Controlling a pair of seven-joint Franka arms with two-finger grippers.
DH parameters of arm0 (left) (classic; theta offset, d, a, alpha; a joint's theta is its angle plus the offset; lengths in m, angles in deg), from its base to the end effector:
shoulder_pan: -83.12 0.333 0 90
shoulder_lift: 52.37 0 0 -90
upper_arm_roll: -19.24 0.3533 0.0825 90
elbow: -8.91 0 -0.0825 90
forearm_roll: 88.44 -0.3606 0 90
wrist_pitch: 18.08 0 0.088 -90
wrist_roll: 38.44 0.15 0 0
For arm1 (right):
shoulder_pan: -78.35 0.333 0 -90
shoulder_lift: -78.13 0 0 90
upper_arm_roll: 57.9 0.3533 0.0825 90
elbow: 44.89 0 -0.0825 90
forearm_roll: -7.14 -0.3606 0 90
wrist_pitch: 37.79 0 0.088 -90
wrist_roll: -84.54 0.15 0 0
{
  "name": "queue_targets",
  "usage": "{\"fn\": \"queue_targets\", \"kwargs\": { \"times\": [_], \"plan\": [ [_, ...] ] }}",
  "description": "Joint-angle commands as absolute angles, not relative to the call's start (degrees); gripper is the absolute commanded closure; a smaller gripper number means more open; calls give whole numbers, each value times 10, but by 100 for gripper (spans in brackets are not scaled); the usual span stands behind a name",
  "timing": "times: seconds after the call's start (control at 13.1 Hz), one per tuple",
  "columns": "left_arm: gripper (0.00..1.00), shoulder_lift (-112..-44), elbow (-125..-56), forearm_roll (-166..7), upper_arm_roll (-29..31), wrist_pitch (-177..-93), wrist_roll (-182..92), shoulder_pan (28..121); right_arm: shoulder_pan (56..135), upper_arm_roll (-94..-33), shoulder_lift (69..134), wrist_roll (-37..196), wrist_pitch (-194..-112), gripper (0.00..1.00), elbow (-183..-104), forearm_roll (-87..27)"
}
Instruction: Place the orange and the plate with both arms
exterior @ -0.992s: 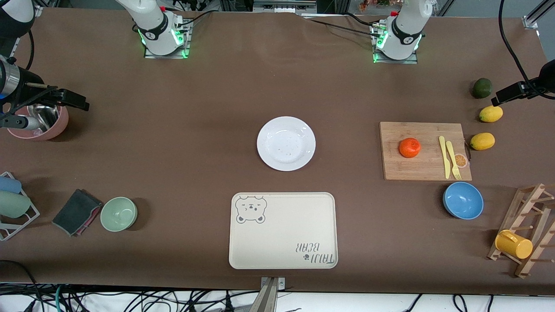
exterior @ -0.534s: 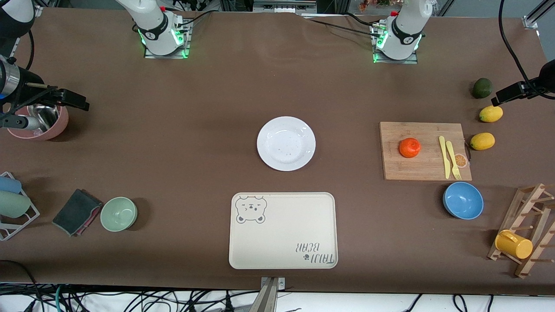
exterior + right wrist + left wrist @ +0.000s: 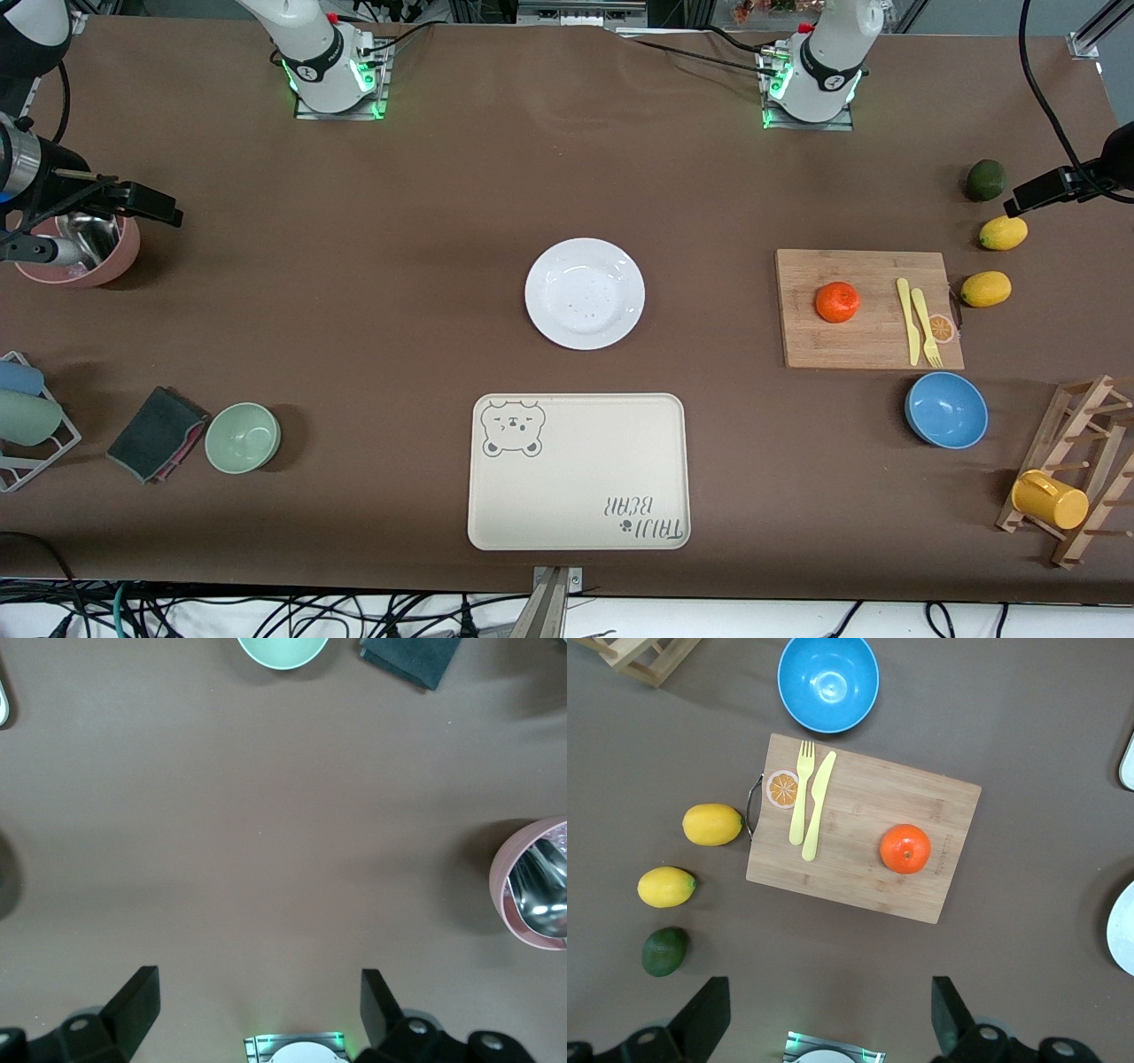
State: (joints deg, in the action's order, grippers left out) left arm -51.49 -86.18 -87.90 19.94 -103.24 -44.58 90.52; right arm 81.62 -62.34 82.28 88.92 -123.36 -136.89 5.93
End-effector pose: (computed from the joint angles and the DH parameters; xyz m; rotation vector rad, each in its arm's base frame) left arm 0.5012 0.0699 0.5814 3.0955 0.3866 -0.2466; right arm 0.5341 -0.0062 0.5593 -3.1142 0.1519 0.2889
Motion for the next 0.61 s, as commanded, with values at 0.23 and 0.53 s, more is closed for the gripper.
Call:
{"fn": "queue_targets", "kwargs": {
  "times": [0.23, 0.53],
  "plan": [
    [0, -509, -870, -869, 201, -1039, -439, 908, 818, -621, 827, 893, -1222, 0, -1355, 59],
    [0, -509, -870, -869, 201, -1039, -439, 908, 818, -621, 828, 891, -1220, 0, -1355, 59]
  ]
}}
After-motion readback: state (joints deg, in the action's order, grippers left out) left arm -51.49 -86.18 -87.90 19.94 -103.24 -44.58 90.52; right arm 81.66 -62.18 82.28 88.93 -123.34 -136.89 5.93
